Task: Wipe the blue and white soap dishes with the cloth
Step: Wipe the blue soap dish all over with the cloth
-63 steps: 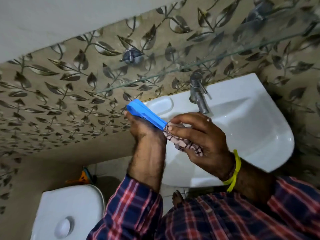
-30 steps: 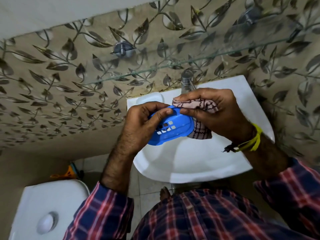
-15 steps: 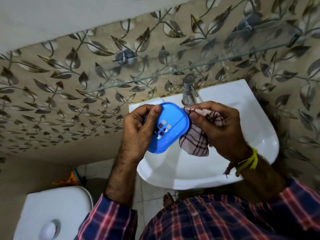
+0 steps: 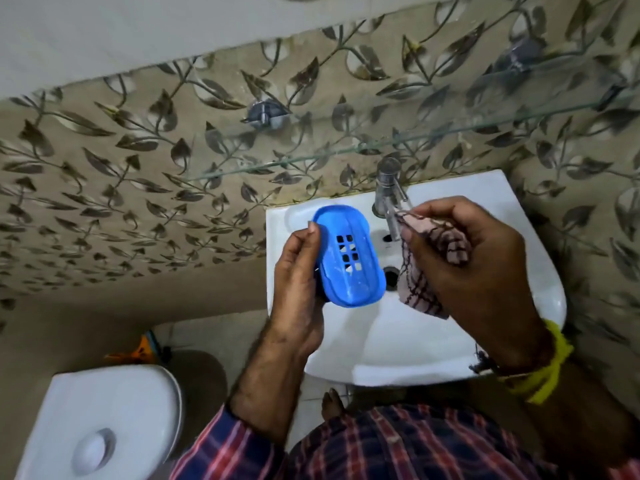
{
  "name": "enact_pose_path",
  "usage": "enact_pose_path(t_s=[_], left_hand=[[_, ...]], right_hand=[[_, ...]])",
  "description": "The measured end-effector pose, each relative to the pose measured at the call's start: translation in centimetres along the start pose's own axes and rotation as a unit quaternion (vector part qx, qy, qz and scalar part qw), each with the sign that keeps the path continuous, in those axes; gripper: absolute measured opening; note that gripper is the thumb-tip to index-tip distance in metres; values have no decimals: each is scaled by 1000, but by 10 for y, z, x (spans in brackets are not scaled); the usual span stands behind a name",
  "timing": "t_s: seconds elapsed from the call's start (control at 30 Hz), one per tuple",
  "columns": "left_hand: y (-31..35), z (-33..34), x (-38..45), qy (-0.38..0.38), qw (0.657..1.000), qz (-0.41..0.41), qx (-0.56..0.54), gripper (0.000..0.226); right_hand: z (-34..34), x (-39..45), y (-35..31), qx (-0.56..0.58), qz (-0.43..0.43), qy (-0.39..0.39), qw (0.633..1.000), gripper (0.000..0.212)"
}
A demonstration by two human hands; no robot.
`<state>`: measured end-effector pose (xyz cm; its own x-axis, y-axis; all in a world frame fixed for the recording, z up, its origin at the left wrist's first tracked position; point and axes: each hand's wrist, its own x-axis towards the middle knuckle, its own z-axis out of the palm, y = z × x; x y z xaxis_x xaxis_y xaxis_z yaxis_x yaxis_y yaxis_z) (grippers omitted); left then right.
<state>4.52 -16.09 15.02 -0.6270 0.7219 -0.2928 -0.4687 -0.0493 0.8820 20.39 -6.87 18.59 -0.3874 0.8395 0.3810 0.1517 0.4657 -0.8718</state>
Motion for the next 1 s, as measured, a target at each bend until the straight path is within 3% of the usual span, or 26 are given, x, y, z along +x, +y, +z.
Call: enact_pose_path(t_s=[0.07, 0.1, 0.3, 0.53, 0.67, 0.77, 0.9, 1.0], left_hand=[[-3, 7, -6, -24, 998, -43, -39, 77], [-5, 10, -7, -37, 996, -59, -54, 84], [-22, 12, -12, -104, 967, -171, -156, 61], [-20, 14, -10, -102, 971, -136, -165, 49], [-19, 12, -8, -99, 975, -121, -159, 48], [-19, 9, -7, -101, 975, -117, -160, 57], [-25, 13, -10, -93, 977, -126, -143, 56], [-21, 12, -7, -99, 976, -123, -152, 56]], right_hand=[[9, 3, -11, -48, -40, -22, 998, 15], [14, 3, -14, -64, -45, -35, 996, 15], [28, -6, -18, -57, 14, -91, 994, 18], [40, 4, -27, -235, -72, -93, 965, 19], [51, 4, -25, -173, -84, -129, 973, 22], [49, -5, -25, -163, -99, -199, 961, 27], [47, 6, -21, -161, -90, -141, 973, 23], [48, 4, -17, -115, -85, -167, 976, 20]])
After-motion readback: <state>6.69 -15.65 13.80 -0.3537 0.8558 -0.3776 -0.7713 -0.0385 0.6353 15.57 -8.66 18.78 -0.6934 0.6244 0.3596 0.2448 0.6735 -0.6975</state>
